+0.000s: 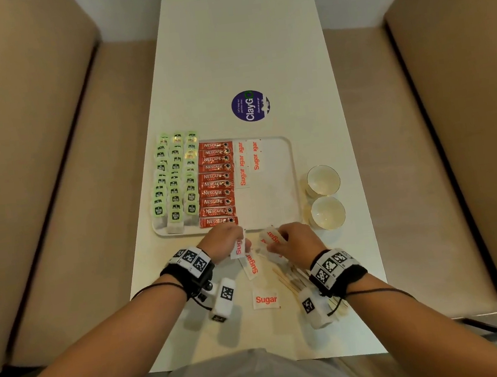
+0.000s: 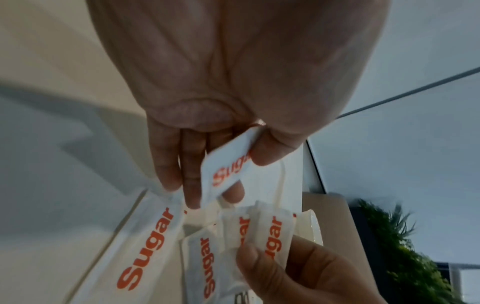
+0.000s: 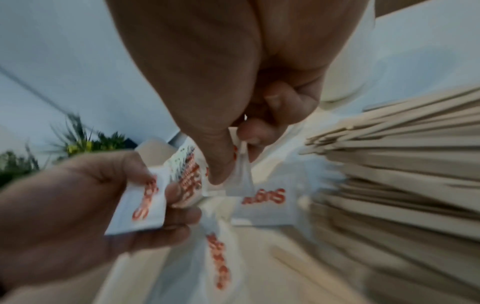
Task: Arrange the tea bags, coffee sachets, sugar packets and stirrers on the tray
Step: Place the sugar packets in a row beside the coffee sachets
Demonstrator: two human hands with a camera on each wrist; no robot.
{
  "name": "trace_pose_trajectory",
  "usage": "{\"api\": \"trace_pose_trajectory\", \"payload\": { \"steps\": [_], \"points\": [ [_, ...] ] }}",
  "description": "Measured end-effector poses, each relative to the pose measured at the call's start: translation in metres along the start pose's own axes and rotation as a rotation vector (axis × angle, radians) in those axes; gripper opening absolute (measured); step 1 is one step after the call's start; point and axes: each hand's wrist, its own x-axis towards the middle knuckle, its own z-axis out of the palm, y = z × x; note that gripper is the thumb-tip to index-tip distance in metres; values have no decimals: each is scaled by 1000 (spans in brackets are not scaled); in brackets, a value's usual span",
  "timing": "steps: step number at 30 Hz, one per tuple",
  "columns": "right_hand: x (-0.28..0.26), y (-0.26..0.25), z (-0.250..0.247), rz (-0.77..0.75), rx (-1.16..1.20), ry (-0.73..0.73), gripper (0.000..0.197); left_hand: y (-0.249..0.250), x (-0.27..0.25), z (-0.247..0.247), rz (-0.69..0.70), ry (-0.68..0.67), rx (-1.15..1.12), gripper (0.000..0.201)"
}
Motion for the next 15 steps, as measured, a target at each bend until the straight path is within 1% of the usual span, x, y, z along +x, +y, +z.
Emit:
{"api": "trace_pose_trajectory", "payload": {
  "steps": [2,5,7,9,11,12,15],
  "points": [
    [-2,-7,-7,-67,82,10,27,3,-2,1,-30,27,-106,15],
    [-4,-18,-17,-126,214,43,23,10,-4,1,-21,57,-203,11],
    [-3,-24,-20,-142,290,51,21,16,-7,-1,-9,46,-251,14],
    [-1,-27,-20,-154,341,61,21,21,-9,-3,7,21,-254,19],
    [2,-29,-18,-164,390,66,23,26,-11,-3,41,1,-211,15],
    [3,-31,-17,-163,428,64,24,28,-11,-3,59,-9,-199,17],
    [4,-36,-14,-151,562,41,30,33,-14,-4,101,-26,-218,16]
  ]
}}
